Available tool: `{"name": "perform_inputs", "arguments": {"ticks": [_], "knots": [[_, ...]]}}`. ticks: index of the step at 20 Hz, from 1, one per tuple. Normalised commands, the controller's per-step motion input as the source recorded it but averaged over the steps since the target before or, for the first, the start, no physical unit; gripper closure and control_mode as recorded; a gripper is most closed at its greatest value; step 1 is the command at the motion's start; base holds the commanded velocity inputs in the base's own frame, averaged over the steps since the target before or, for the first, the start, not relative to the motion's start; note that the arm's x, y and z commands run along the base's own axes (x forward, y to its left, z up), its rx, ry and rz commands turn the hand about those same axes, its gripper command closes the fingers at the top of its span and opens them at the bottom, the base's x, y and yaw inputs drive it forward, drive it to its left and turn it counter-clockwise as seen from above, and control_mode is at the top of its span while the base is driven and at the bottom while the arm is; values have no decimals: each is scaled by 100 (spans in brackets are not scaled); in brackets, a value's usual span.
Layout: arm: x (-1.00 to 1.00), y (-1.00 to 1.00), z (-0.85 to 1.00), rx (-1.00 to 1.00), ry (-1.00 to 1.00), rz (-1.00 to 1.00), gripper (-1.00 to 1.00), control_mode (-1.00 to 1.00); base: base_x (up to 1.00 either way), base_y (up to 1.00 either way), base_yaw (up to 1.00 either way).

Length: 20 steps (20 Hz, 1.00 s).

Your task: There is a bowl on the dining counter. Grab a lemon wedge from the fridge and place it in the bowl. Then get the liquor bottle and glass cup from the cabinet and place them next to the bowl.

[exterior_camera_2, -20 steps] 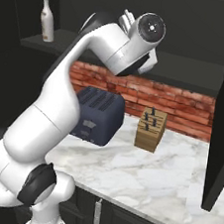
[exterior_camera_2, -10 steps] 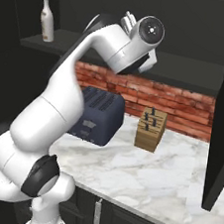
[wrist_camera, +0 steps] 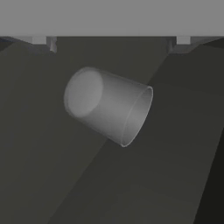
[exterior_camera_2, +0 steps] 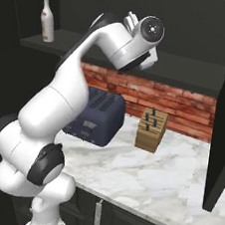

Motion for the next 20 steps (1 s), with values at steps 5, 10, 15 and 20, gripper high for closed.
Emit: {"name": "perform_inputs", "arguments": {"ticks": [5,10,15,20], "knots": [[26,0,-5,0,0,0,-100,-100,0,0,0],[22,0,-5,0,0,-1,-100,-100,0,0,0],[20,0,-3,0,0,-1,-100,-100,0,0,0],[23,0,-1,0,0,-2,-100,-100,0,0,0]]}}
